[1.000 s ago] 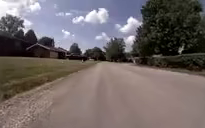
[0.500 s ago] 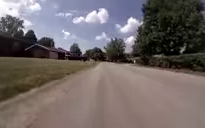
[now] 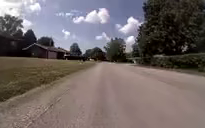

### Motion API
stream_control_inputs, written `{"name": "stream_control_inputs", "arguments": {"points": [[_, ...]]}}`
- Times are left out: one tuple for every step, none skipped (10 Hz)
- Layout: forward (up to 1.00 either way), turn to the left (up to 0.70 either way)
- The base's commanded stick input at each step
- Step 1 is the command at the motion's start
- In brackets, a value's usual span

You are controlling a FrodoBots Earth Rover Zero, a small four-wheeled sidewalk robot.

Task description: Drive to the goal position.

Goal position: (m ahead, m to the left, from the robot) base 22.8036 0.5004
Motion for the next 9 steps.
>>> {"name": "stream_control_inputs", "arguments": {"points": [[1.00,0.02],[1.00,0.02],[1.00,0.02],[1.00,0.02],[1.00,0.02],[1.00,0.02],[1.00,0.01],[1.00,0.00],[1.00,0.02]]}}
